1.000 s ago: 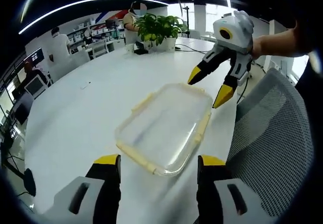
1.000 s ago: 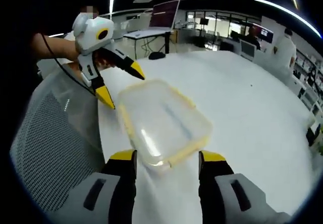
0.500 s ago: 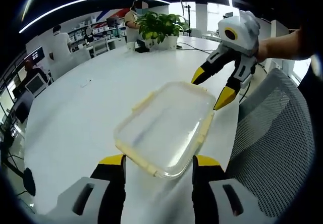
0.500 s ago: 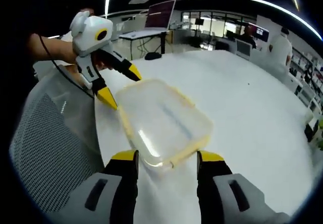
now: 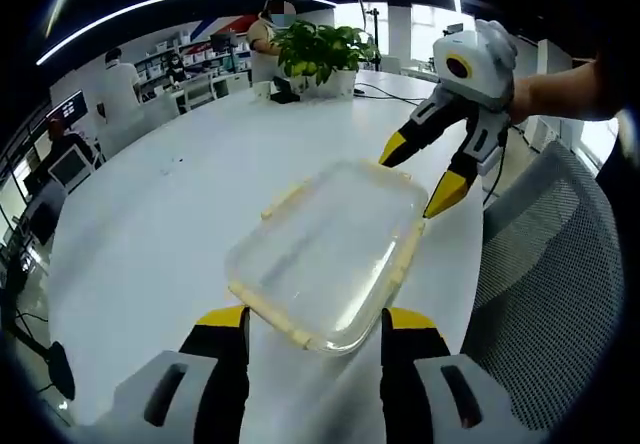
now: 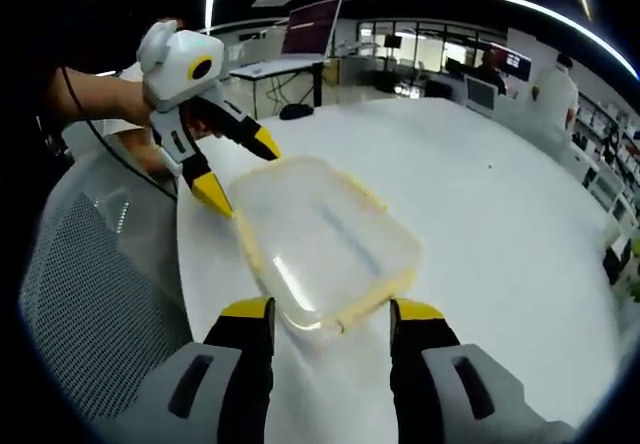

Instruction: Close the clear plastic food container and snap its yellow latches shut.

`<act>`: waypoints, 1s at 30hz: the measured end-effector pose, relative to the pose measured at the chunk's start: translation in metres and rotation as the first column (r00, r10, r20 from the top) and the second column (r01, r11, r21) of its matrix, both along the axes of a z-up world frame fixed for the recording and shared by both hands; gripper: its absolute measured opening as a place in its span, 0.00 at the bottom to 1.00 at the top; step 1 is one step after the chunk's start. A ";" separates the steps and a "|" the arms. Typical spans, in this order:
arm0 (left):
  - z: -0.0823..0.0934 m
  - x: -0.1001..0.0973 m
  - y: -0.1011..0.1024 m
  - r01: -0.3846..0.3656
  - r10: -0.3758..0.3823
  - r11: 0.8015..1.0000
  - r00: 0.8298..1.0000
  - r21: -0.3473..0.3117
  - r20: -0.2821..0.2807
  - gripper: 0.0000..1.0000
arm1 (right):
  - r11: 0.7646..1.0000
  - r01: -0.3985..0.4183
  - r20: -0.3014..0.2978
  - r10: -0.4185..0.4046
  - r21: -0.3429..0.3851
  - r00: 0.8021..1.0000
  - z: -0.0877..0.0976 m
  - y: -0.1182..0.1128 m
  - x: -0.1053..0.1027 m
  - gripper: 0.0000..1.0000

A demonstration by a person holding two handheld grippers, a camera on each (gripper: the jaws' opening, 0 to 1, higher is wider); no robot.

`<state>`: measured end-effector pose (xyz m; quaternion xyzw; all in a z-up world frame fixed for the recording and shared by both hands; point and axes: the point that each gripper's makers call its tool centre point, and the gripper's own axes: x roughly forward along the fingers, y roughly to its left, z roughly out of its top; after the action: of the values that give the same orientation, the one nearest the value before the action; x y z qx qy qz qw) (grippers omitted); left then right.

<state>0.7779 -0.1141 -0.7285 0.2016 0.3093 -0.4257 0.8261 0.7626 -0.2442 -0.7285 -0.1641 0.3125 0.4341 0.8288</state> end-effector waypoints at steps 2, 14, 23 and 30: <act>0.000 0.004 -0.001 -0.001 0.001 1.000 1.000 0.001 0.000 0.47 | 1.000 0.002 -0.001 -0.002 0.000 1.000 0.000 0.000 0.004 0.43; -0.002 0.029 0.000 0.010 -0.010 1.000 1.000 0.023 0.004 0.45 | 1.000 0.007 -0.001 -0.007 -0.003 1.000 0.000 0.000 0.030 0.43; -0.002 0.048 -0.001 0.002 -0.002 1.000 1.000 0.019 0.001 0.45 | 1.000 0.009 -0.001 -0.009 -0.014 1.000 -0.001 -0.001 0.050 0.43; -0.002 0.063 0.000 0.001 -0.001 1.000 1.000 0.025 -0.002 0.45 | 1.000 0.010 -0.001 -0.010 -0.017 1.000 -0.001 0.000 0.064 0.43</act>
<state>0.8407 -0.1144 -0.7304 0.2119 0.3152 -0.4225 0.8230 0.8268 -0.2443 -0.7292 -0.1692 0.3175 0.4274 0.8294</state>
